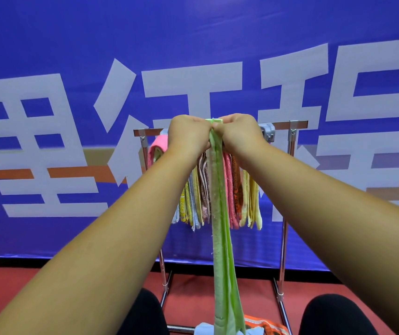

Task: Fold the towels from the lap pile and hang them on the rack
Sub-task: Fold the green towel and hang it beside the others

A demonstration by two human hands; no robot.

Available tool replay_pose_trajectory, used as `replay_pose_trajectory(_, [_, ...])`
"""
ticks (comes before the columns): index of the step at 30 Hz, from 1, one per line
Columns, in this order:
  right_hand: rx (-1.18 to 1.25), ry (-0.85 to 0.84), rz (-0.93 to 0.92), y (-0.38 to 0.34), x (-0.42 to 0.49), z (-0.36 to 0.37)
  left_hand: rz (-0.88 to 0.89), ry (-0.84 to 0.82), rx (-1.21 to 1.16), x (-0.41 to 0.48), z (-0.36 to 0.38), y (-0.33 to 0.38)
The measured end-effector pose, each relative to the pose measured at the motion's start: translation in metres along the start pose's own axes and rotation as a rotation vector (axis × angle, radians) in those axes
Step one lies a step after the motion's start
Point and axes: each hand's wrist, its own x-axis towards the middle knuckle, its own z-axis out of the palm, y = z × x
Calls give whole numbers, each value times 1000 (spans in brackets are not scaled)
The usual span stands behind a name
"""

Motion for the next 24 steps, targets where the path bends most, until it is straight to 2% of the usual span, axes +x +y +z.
replay_pose_trajectory(2, [-58,-32,-48,-1,-3,0,-8,2,-27,-3,-2,6])
replay_pose_trajectory(5, [-125,-65,-84,-4,-8,-1,133,23,141,-16,-9,12])
replay_pose_trajectory(7, [-130,-87,-96,-4,-8,0,109,23,166,-12,-8,9])
replay_pose_trajectory(8, [-121,-100,-101,-2,-8,0,94,-25,112,-9,-7,7])
replay_pose_trajectory(10, [-61,-125,-95,-1,-7,-1,-57,-87,-131,-10,-5,10])
replay_pose_trajectory(12, [42,-158,-69,-2,-7,-3,-160,-11,-374,-9,-7,6])
replay_pose_trajectory(17, [365,-240,13,-1,-5,-4,-55,32,-259,-1,-8,-5])
replay_pose_trajectory(20, [426,-265,-1,-1,-7,-6,-9,37,-129,-1,-9,-5])
replay_pose_trajectory(24, [424,-187,49,1,0,-8,-13,43,-153,2,-13,-14])
